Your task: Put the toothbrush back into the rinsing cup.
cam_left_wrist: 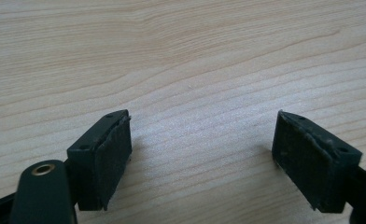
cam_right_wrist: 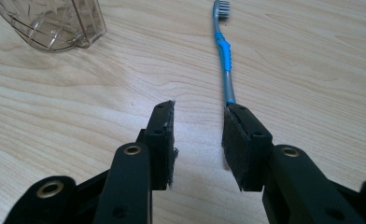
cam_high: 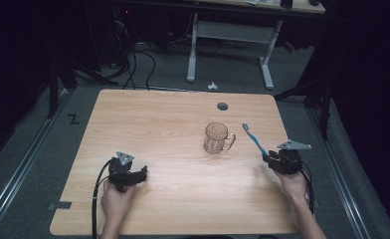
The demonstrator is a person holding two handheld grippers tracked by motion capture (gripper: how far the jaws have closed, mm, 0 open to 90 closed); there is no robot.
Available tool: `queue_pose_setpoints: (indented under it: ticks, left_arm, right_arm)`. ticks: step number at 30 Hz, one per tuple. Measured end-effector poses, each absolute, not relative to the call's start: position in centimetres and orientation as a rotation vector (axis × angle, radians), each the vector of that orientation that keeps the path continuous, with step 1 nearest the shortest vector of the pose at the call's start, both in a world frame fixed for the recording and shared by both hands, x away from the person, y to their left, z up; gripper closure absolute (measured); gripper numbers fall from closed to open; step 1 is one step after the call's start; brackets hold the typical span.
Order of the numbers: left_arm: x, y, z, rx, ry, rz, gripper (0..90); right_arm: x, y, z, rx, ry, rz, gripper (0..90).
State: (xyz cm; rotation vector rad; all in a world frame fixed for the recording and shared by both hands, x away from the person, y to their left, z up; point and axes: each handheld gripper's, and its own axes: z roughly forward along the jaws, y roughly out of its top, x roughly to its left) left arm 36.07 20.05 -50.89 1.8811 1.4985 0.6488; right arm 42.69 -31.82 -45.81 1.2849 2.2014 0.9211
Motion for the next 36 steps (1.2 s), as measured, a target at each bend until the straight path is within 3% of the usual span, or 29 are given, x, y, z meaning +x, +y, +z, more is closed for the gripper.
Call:
queue_pose_setpoints:
  ticks: [36]
  left_arm:
    - [36.1, 20.0, -50.9, 1.884, 1.493, 0.649, 20.4]
  right_arm:
    - [46.9, -30.0, -42.4, 1.253, 2.290, 0.835, 64.1]
